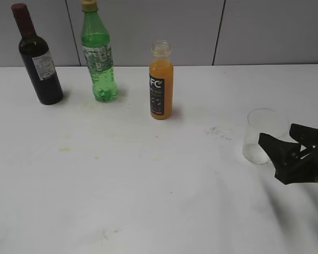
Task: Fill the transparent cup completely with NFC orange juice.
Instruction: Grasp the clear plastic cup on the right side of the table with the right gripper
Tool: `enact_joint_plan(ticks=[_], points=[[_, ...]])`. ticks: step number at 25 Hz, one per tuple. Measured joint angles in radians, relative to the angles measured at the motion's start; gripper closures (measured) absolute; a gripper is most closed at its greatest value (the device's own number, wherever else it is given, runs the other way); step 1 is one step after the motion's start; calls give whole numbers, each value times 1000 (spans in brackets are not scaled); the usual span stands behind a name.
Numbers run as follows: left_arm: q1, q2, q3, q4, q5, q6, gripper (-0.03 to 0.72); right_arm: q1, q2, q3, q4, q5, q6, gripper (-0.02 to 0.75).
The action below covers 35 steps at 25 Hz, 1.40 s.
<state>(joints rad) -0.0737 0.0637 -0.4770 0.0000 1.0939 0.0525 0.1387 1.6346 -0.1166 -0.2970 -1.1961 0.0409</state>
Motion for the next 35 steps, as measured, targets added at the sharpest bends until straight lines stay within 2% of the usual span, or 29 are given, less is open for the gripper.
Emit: enact_joint_plan(ticks=[3,7,10,20,27,35], points=[[0,0,0,0,0,0,167,0,-4,32,2,-8,-28,172],[0,0,0,0,0,0,167,0,-8,93,35,-8,-94,90],[0,0,0,0,0,0,167,0,-8,109,89,-8,-123,67],[0,0,0,0,0,0,167,0,158,73,154,-14,-65,62],[0,0,0,0,0,0,167,0,302,0,122,-14,-63,62],[0,0,0,0,0,0,167,0,350,-94,91,-14,-61,61]])
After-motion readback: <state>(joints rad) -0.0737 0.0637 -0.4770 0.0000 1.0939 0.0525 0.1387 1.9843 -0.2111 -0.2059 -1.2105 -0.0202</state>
